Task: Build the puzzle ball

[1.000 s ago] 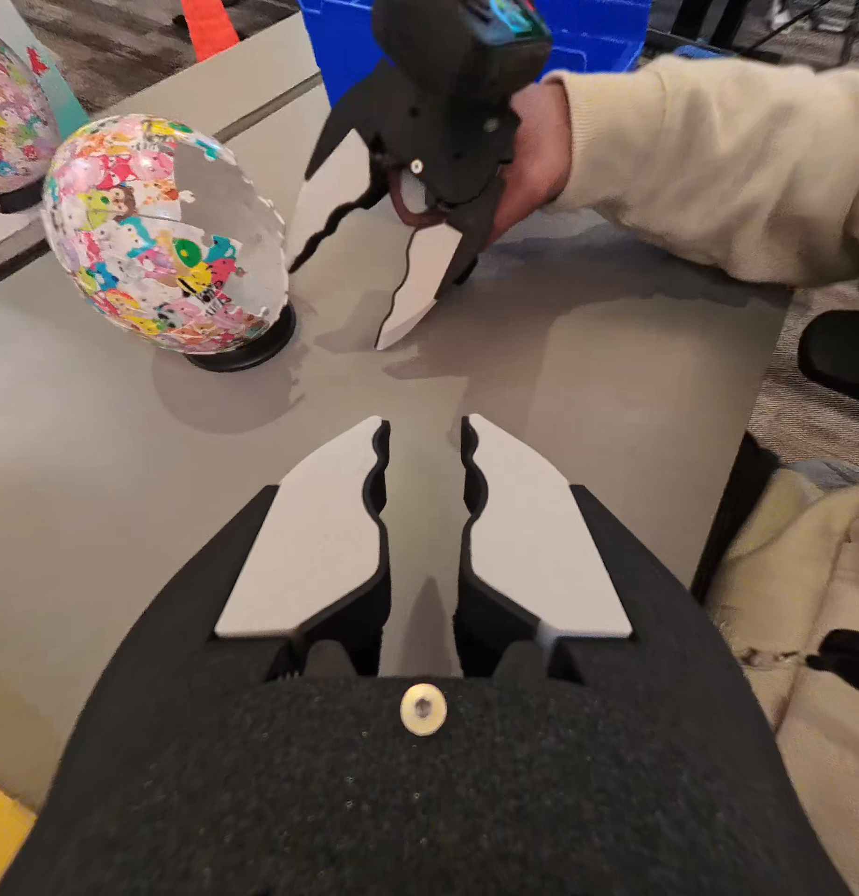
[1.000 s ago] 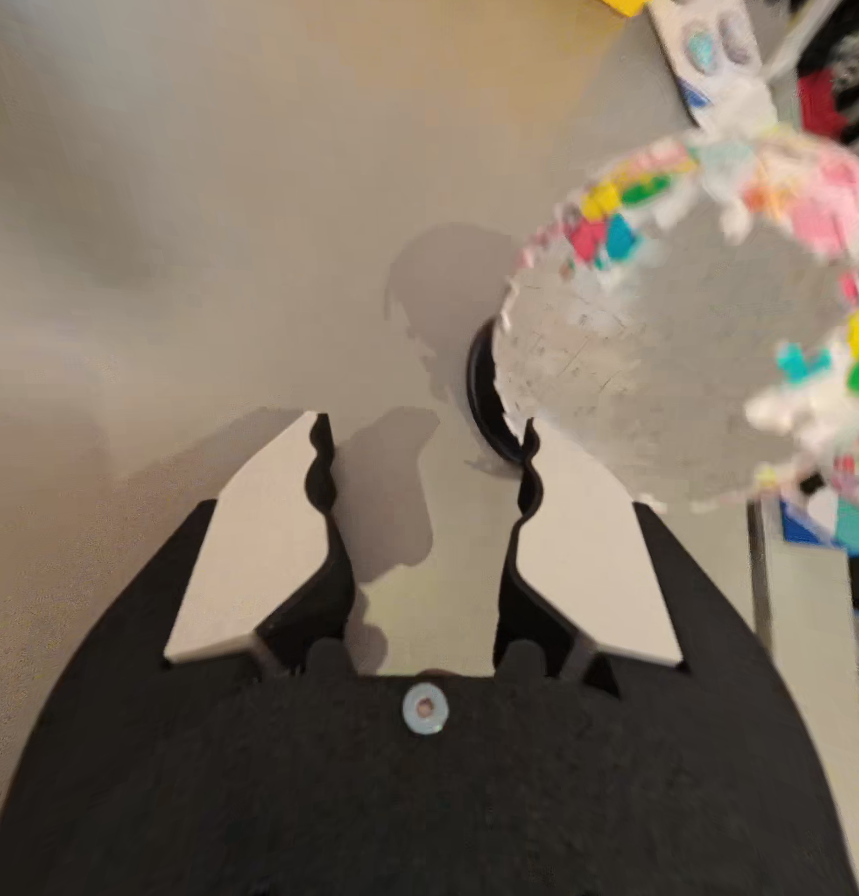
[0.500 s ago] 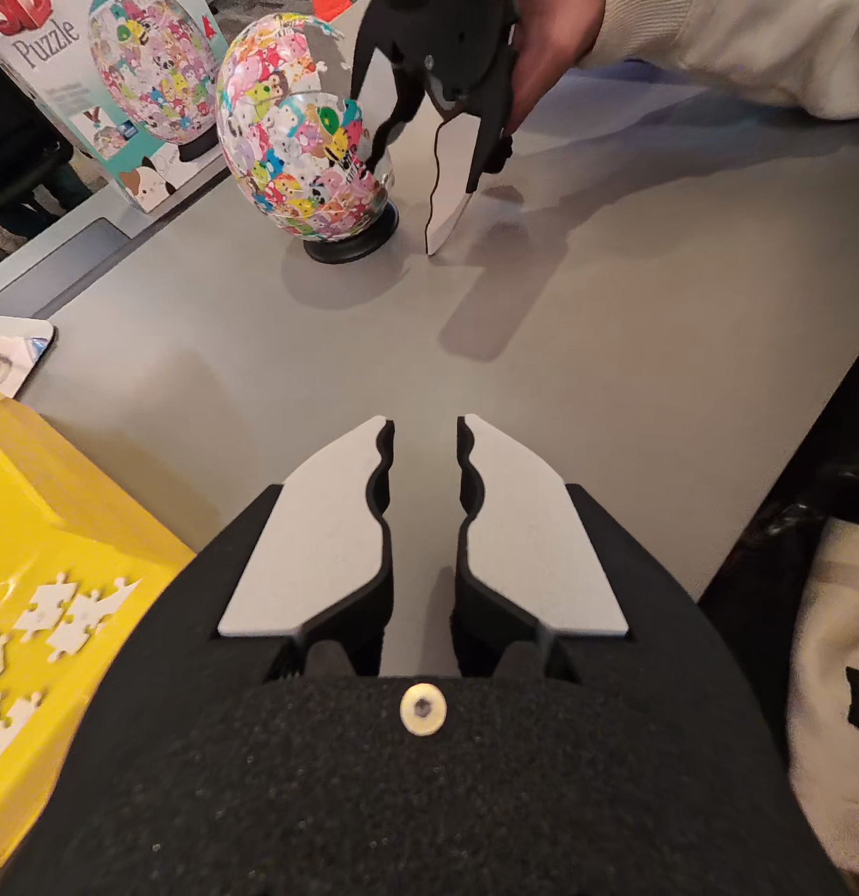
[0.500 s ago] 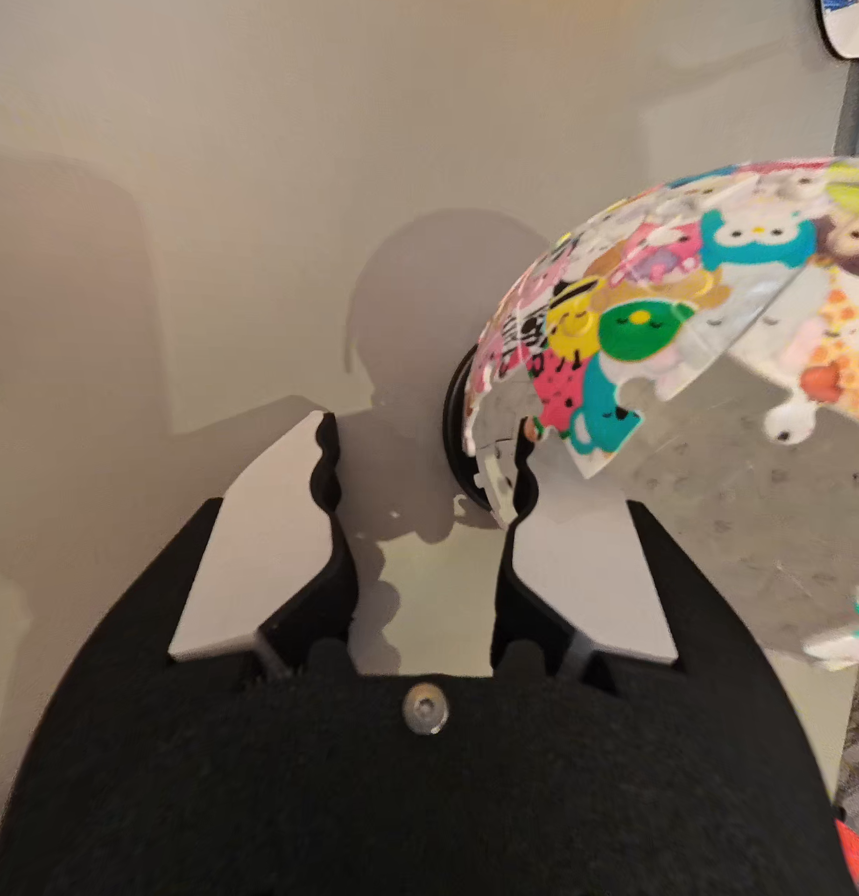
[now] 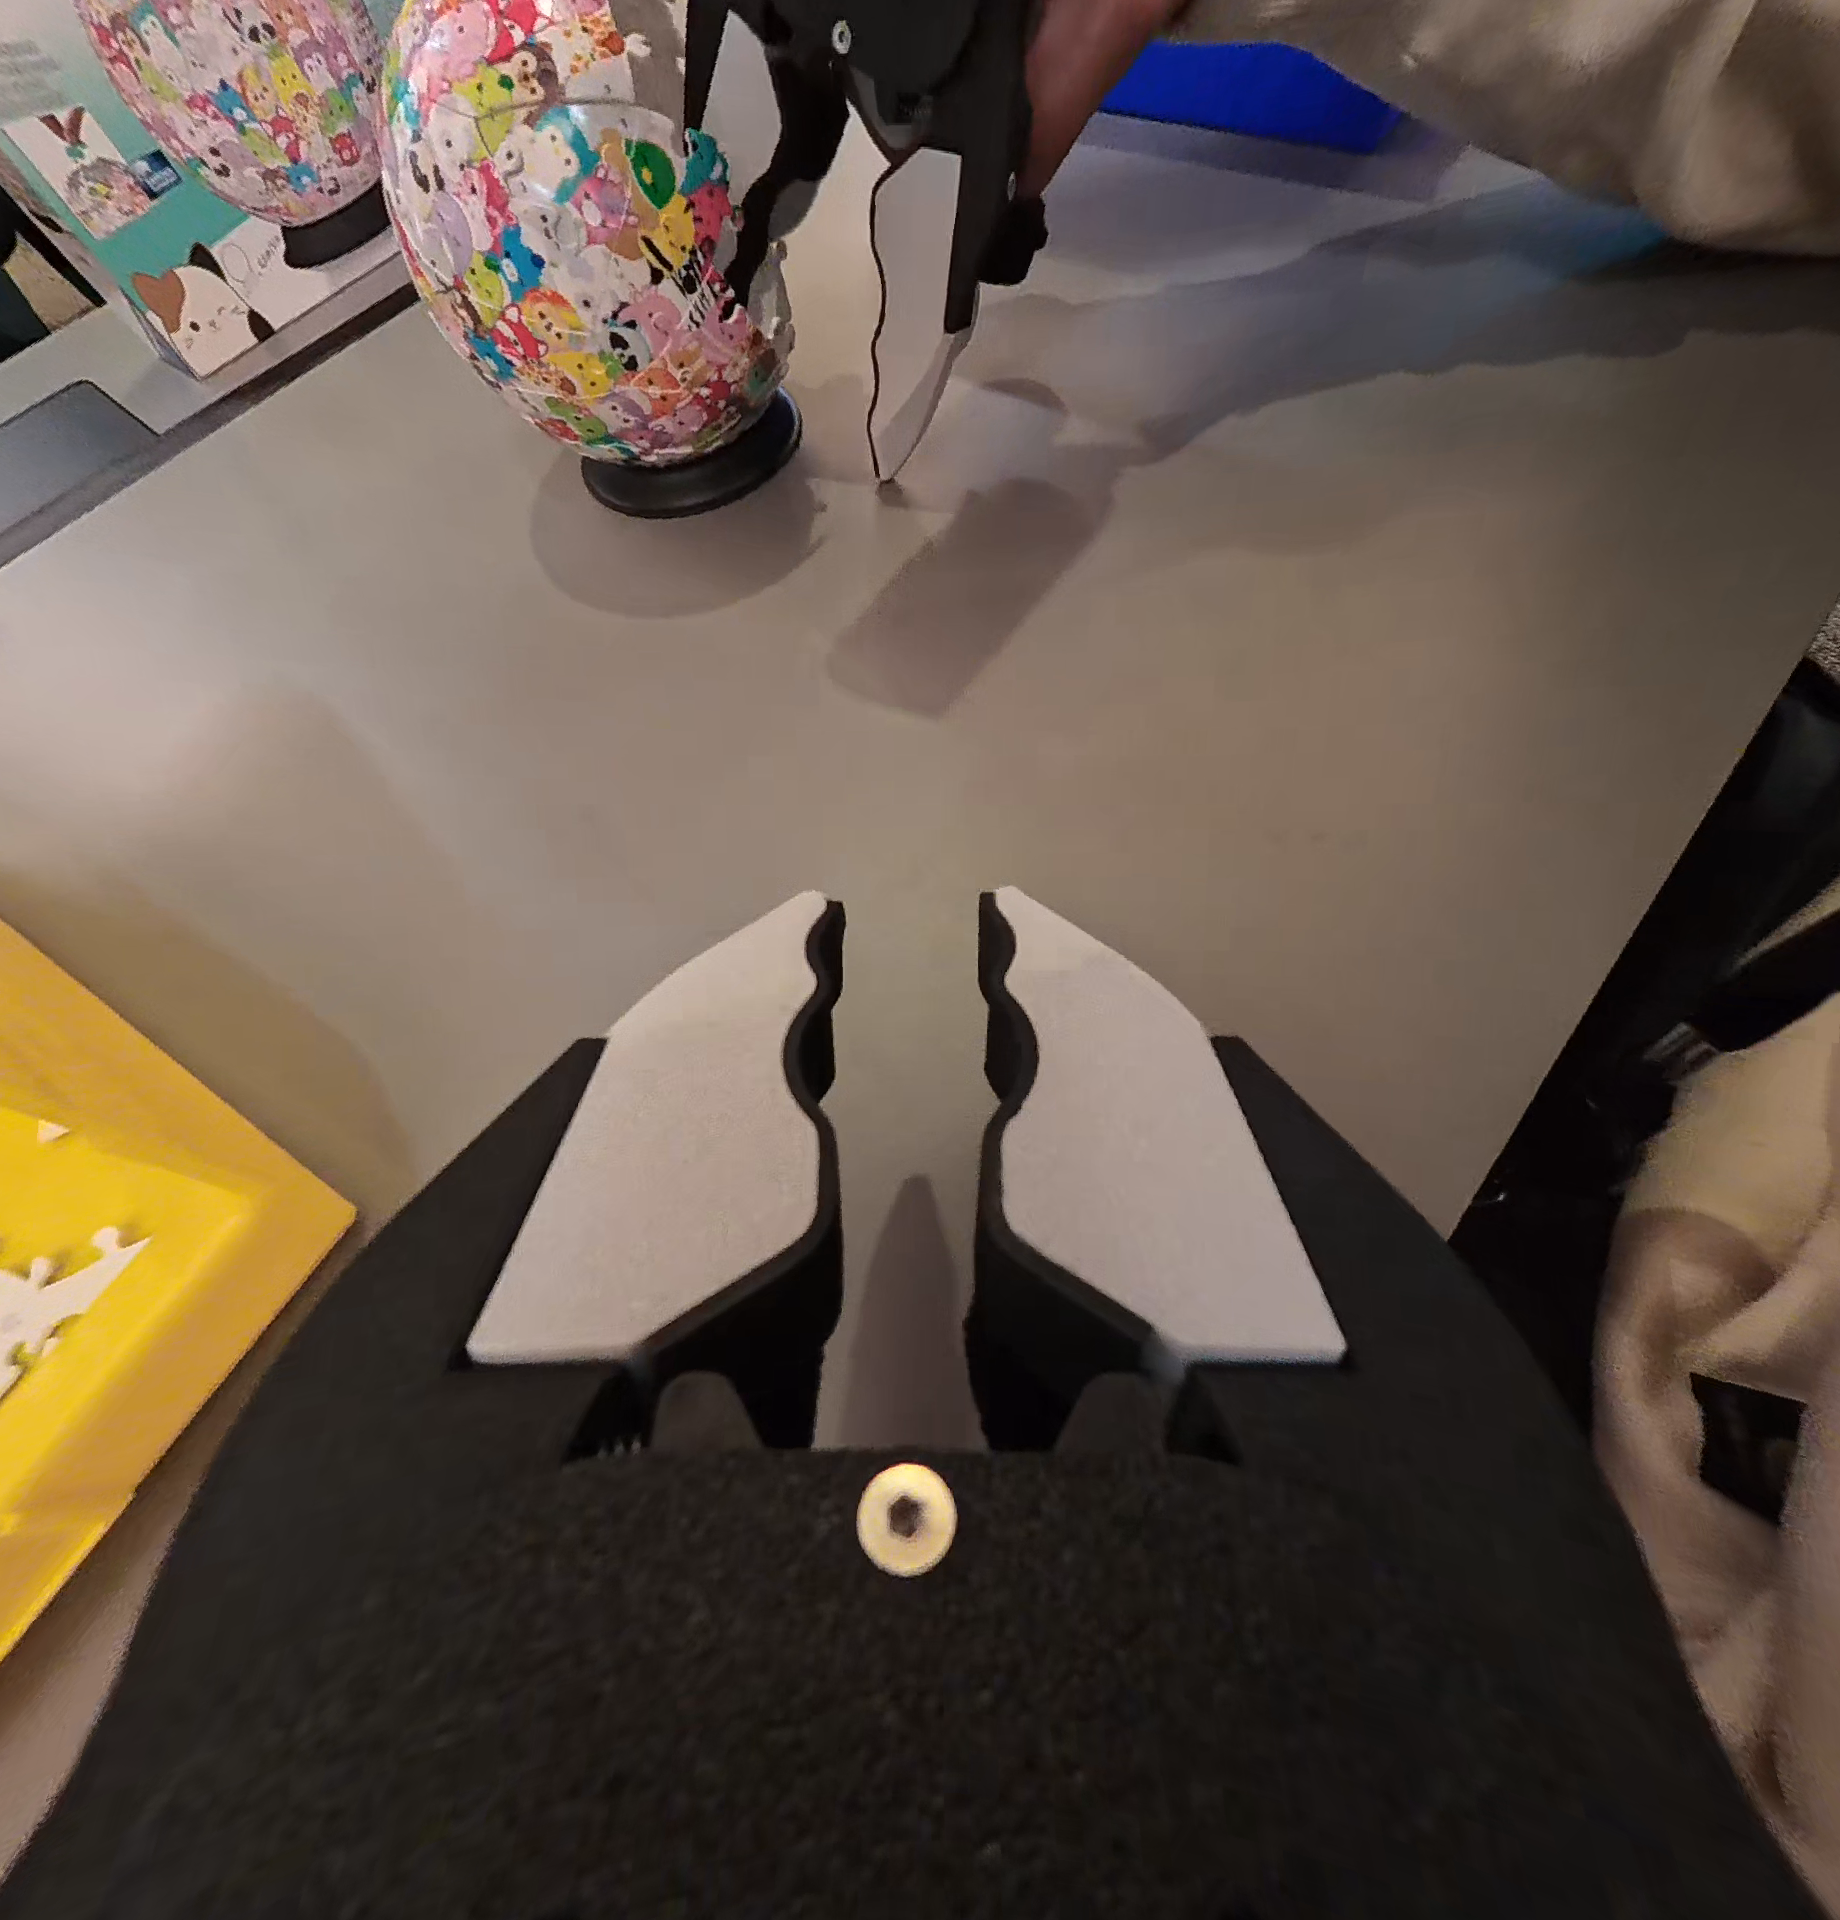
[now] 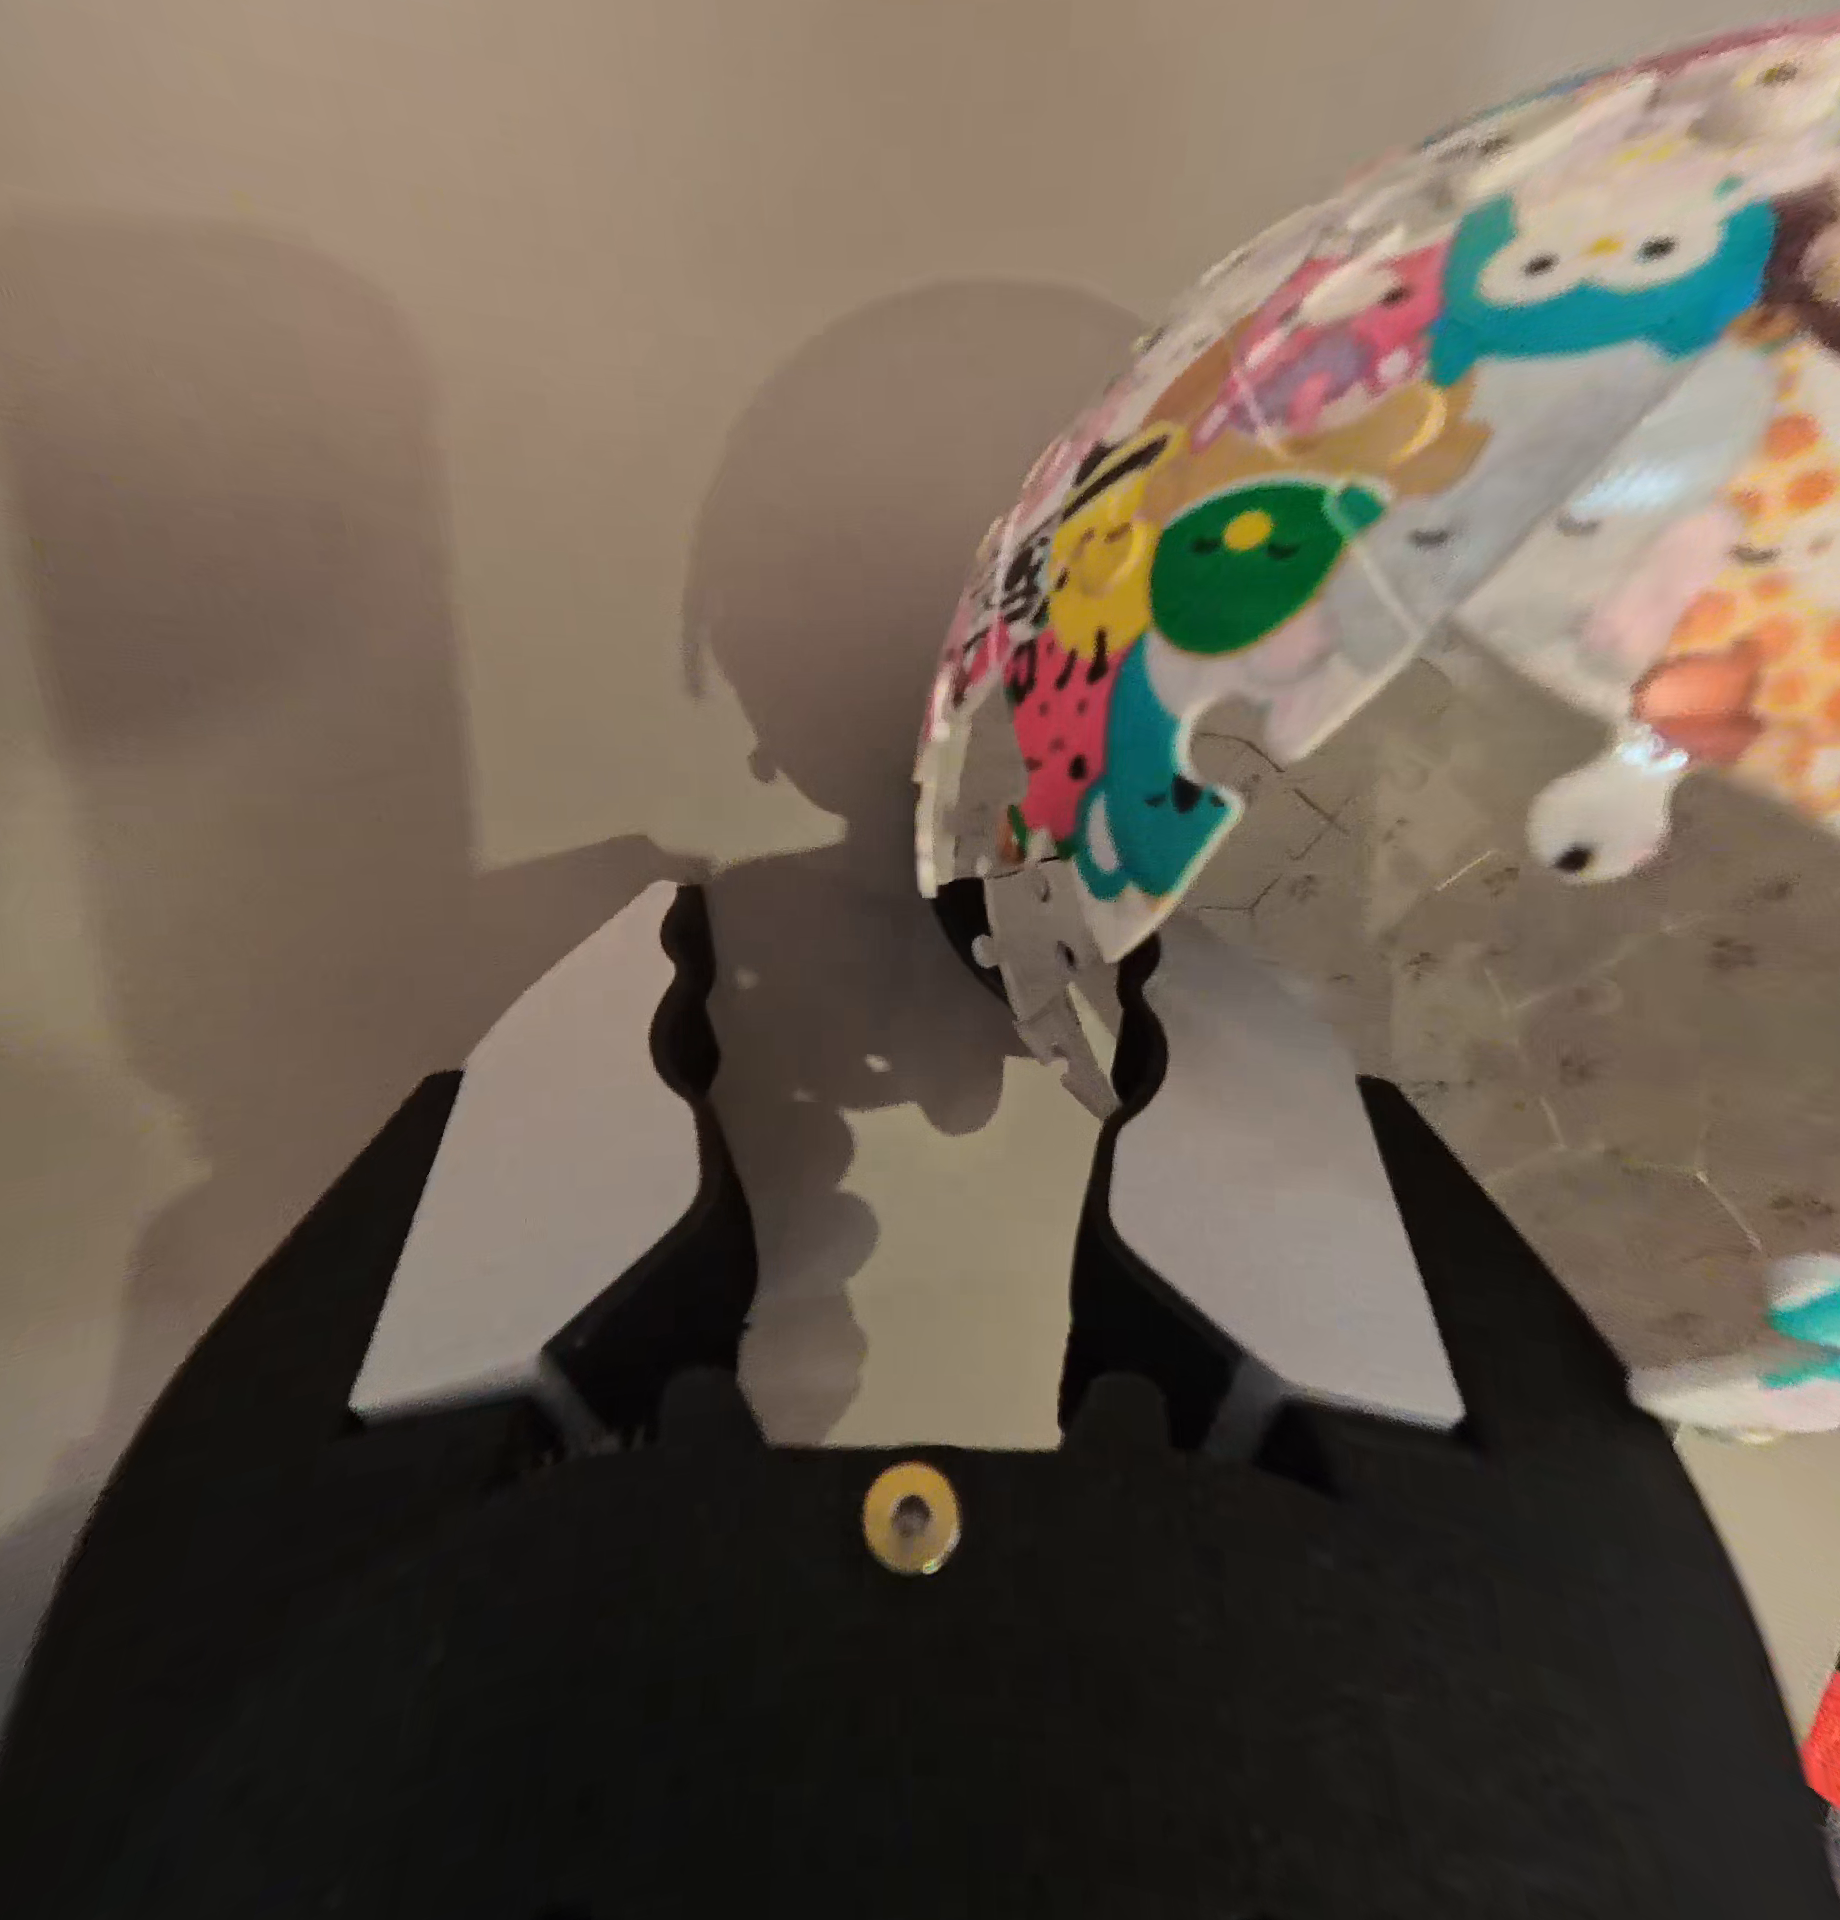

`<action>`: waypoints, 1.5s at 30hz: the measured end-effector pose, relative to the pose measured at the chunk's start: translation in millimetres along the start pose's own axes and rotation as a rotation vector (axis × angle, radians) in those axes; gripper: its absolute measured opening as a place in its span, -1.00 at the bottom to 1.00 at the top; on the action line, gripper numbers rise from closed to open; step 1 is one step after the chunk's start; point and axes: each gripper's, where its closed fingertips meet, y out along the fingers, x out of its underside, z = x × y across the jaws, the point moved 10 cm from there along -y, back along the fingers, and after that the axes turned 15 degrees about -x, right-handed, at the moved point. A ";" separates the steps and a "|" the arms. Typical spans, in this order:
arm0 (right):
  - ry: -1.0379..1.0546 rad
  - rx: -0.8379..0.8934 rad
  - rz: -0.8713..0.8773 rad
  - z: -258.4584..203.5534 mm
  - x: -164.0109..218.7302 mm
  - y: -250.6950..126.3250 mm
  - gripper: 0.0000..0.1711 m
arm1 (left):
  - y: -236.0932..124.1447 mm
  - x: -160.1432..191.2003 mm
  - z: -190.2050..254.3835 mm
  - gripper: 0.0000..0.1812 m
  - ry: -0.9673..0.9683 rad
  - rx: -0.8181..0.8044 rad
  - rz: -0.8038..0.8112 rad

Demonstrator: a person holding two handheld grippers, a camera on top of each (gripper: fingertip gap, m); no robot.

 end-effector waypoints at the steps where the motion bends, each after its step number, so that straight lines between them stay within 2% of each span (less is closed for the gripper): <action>1: 0.007 -0.004 0.000 0.3 0.2 0.0 -0.12 | -0.2 -0.1 0.6 -0.73 0.002 0.001 0.001; 7: 0.025 -0.006 -0.030 -1.1 0.9 -1.2 -0.12 | -0.1 -1.9 3.1 -0.73 0.011 0.006 0.005; 15: 0.051 -0.046 -0.046 -0.5 -2.4 0.7 -0.23 | 0.1 -4.9 5.9 -0.73 0.014 0.013 0.009; 38: 0.119 -0.074 -0.035 3.1 -3.3 2.5 -0.19 | -0.8 -8.9 5.5 -0.73 0.009 0.023 0.021; 45: 0.111 -0.054 -0.080 1.0 -4.5 1.1 -0.24 | -1.4 -10.2 5.1 -0.73 0.009 0.021 0.027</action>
